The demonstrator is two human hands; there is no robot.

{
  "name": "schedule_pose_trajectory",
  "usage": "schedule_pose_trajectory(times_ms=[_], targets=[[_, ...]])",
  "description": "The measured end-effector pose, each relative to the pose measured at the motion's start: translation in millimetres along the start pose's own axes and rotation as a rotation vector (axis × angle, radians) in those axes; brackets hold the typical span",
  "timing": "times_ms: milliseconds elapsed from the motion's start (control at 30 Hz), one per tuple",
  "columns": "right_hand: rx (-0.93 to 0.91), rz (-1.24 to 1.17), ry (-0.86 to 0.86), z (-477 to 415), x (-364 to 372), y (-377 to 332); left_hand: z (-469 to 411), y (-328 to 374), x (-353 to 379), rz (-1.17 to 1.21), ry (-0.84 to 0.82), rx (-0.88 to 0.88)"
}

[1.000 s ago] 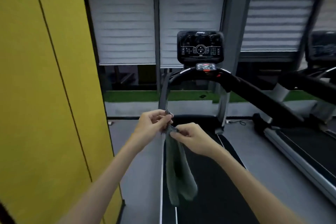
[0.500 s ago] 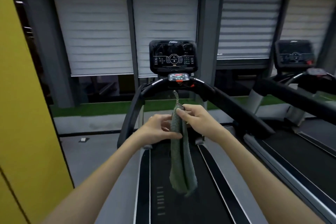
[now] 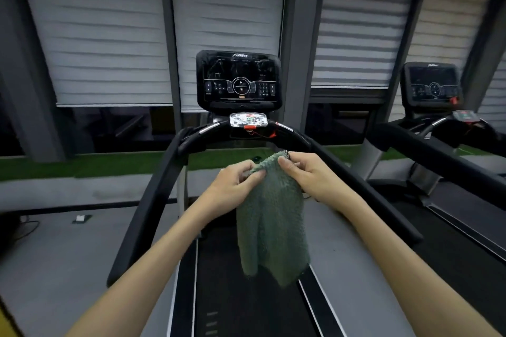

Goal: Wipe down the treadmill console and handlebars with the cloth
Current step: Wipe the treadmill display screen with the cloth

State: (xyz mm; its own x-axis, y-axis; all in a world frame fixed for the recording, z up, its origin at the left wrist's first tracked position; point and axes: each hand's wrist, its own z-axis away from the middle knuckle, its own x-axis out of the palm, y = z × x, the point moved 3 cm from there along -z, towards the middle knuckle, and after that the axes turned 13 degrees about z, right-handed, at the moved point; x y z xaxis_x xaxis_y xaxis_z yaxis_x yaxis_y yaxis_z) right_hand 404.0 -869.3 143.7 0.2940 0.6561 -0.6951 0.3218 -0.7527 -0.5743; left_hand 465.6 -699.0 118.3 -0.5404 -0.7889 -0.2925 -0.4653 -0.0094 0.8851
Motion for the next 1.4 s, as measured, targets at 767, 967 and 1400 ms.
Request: schedule_pose_trajectory(times_ms=[767,967,1400], targets=[[0.205,0.008,0.145,-331,-132,100,-338,23,-134,0.193,-0.185,-0.236],[0.283,-0.026,0.138,-412,-130,182,-421,-23,-159,-0.302,-0.390,-0.380],[0.481,-0.772,-0.138,-598,-126,322,-608,-125,-230,0.337,0.143,-0.498]])
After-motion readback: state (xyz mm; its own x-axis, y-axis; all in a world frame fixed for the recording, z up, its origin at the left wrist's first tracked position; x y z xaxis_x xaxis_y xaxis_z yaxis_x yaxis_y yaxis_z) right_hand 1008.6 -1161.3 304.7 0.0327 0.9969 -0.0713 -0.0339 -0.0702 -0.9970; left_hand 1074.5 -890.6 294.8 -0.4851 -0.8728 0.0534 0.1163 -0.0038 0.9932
